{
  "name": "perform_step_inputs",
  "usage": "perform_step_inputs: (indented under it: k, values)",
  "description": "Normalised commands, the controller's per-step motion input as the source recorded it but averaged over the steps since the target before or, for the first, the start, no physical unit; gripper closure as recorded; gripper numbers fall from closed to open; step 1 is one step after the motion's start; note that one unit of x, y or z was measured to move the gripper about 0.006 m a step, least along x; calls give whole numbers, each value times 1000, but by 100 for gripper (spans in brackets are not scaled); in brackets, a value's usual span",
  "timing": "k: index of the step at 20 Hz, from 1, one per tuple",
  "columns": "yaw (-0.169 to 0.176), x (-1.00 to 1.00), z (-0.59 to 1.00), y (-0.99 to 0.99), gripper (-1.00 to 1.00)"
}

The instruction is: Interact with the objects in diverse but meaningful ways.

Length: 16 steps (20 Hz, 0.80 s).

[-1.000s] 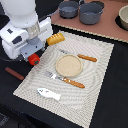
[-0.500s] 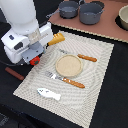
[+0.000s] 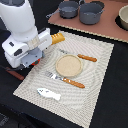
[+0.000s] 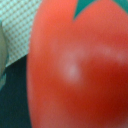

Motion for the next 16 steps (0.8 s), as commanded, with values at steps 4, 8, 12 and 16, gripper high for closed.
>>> perform_step_inputs:
  k: [4, 8, 12, 16]
  values:
    - [-27, 0, 379, -70, 100]
    - [-16, 22, 508, 0, 100]
    - [-1, 115, 896, 148, 100]
    - [5, 239, 1000, 468, 100]
